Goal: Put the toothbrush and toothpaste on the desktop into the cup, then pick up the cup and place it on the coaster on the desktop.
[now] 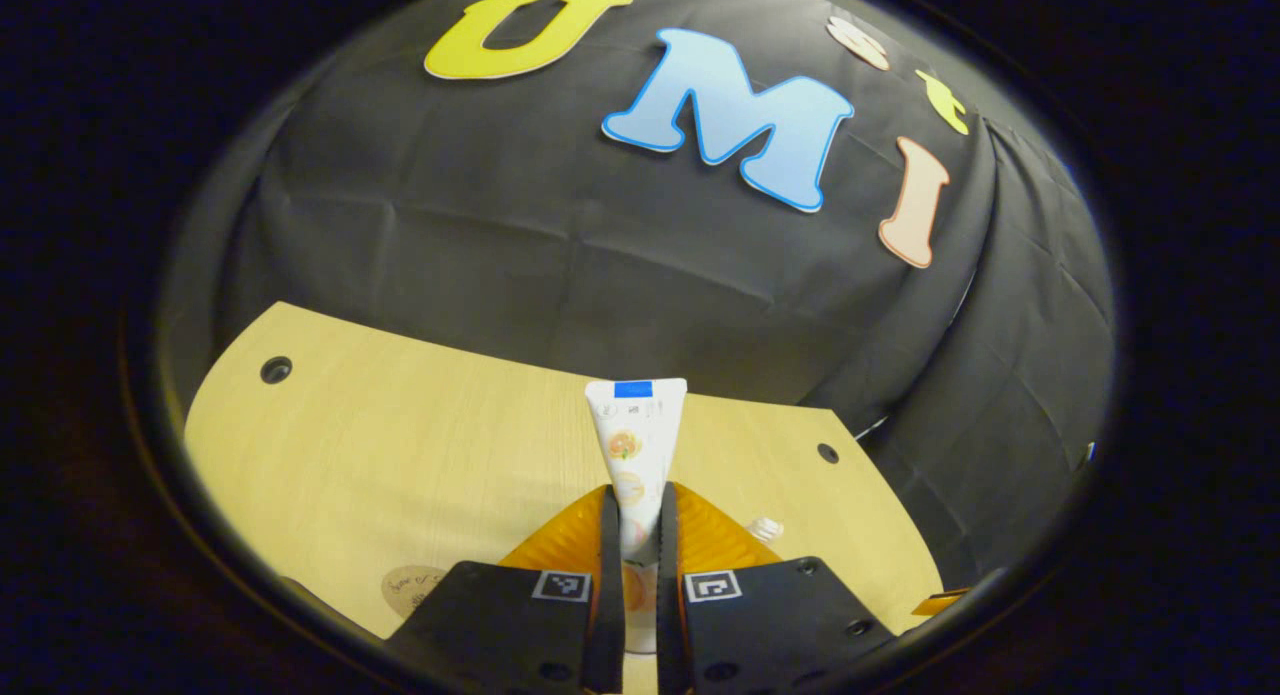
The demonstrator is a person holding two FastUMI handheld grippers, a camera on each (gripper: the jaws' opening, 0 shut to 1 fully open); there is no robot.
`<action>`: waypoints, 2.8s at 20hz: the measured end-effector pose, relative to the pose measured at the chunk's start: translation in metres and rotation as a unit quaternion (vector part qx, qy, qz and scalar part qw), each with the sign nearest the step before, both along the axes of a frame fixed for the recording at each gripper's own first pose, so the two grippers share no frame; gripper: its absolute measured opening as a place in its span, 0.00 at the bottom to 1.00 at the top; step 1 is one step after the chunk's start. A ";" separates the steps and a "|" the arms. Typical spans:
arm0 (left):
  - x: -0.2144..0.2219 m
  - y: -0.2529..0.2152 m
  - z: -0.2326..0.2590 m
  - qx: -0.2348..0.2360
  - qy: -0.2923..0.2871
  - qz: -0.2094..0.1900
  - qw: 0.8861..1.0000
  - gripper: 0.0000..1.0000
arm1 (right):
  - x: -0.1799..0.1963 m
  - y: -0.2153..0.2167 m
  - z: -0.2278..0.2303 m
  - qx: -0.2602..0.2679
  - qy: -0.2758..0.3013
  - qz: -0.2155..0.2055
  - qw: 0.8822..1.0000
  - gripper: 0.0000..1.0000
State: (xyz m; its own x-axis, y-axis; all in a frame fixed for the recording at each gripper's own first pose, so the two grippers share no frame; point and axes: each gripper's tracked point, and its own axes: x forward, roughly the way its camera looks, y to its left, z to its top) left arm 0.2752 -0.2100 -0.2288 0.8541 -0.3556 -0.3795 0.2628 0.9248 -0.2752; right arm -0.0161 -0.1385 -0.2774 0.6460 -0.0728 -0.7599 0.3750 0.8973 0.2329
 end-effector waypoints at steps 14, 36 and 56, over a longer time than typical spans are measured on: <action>-0.011 -0.014 -0.017 0.044 -0.030 0.032 0.998 0.39 | 0.002 -0.016 0.011 -0.013 -0.002 0.026 1.000 0.37; -0.120 0.120 0.066 0.015 -0.071 0.094 0.993 0.96 | 0.047 0.046 0.048 -0.046 -0.045 0.207 0.976 0.37; -0.256 0.188 0.038 0.000 -0.004 0.172 0.985 0.97 | 0.145 0.154 0.015 -0.158 0.043 0.536 0.828 0.75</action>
State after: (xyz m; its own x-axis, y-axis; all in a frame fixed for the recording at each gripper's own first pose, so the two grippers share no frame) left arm 0.0196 -0.0220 -0.1904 0.9269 -0.0447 -0.3727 -0.0642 0.9594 -0.2746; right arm 0.1290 0.0159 -0.2622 0.4124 0.3039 -0.8588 -0.6737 0.7363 -0.0630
